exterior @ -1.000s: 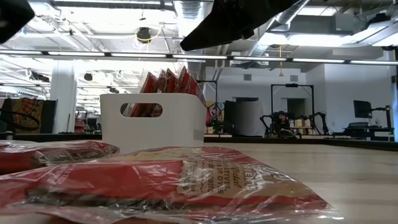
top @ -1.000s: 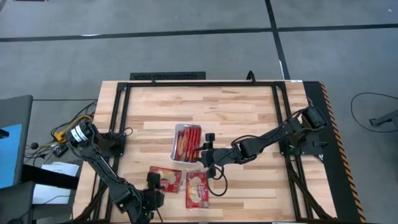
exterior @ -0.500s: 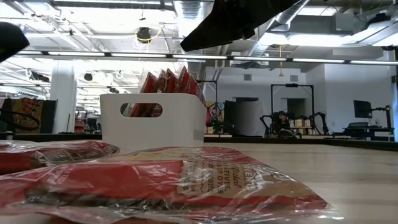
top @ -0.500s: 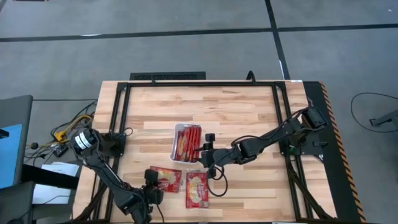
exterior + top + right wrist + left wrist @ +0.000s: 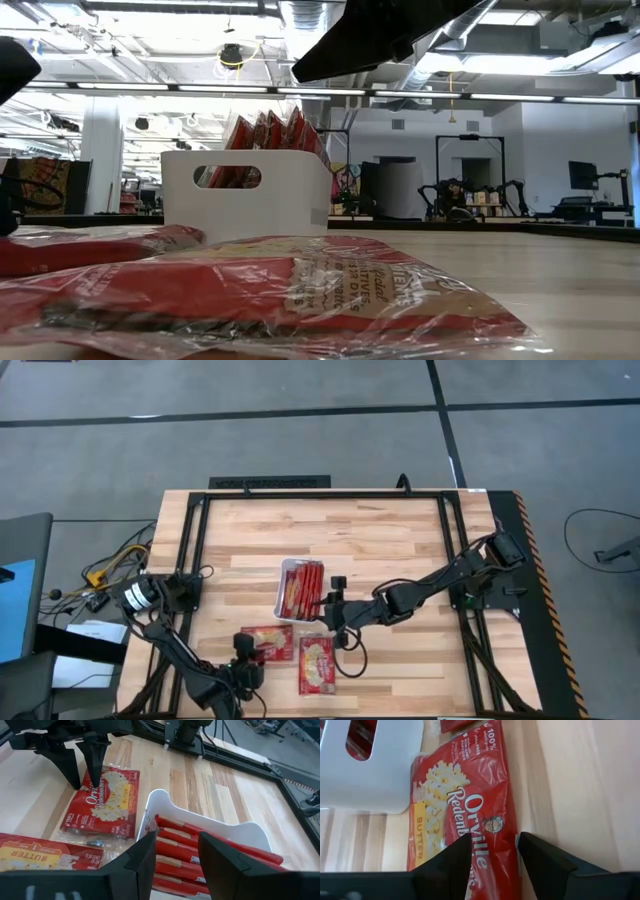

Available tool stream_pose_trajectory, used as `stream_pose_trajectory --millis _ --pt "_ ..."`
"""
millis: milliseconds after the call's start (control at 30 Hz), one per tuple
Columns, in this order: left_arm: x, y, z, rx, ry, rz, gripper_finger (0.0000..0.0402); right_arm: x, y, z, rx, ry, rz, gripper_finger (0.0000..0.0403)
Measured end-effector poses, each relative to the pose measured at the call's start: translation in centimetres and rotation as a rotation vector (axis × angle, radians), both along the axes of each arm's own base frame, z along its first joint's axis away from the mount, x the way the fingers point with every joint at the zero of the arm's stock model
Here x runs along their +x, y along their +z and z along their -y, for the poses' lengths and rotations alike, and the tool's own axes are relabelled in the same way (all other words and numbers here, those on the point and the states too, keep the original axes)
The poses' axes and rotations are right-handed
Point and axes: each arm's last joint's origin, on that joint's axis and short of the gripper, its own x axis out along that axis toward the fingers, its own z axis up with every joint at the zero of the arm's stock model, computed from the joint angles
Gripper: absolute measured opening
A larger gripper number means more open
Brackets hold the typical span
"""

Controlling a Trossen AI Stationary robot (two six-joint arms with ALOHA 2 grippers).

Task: Sort popcorn bags into baskets
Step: Put the red popcorn bag into the white bin

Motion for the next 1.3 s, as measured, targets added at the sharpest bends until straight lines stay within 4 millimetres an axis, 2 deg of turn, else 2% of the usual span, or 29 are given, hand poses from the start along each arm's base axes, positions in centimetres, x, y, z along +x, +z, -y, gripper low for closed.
stream_pose_trajectory --millis 133,200,333,367,533,633,767,967,1100,1300 --pt "-0.3 -0.5 -0.5 -0.008 0.030 0.009 0.0142 -0.1 -0.1 -0.1 -0.003 0.002 -0.015 0.0162" --pt "-0.5 -0.8 -0.7 -0.012 0.045 0.015 0.0111 -0.1 -0.1 -0.2 -0.001 0.003 -0.015 0.0159" --pt "-0.6 -1.0 -0.8 -0.036 0.071 0.032 0.0024 -0.1 -0.1 -0.2 0.000 0.005 -0.015 0.0153" --pt "-0.6 -1.0 -0.8 -0.035 0.076 0.036 0.0015 -0.1 -0.1 -0.2 0.000 0.006 -0.015 0.0151" --pt "-0.4 -0.5 -0.7 -0.025 0.100 0.083 0.0007 -0.2 -0.1 -0.2 0.012 0.001 -0.015 0.0138" --pt "-0.1 1.4 -0.2 -0.041 0.126 0.087 0.0003 -0.2 -0.1 -0.5 0.012 0.007 -0.011 0.0128" --pt "0.0 5.4 0.0 -0.110 0.164 0.153 0.0001 -0.2 0.2 -1.0 -0.012 0.036 0.024 0.0116" --pt "-0.1 7.7 -0.5 -0.189 0.201 0.209 0.0001 0.0 1.3 -2.0 -0.006 0.122 0.129 0.0117" --pt "0.4 7.7 -0.9 -0.195 0.225 0.203 0.0001 0.6 1.0 -2.4 0.046 0.233 0.159 0.0147" --pt "1.3 7.8 -1.6 -0.209 0.269 0.206 0.0001 2.8 -1.1 -3.0 -0.034 0.267 0.207 0.0228"
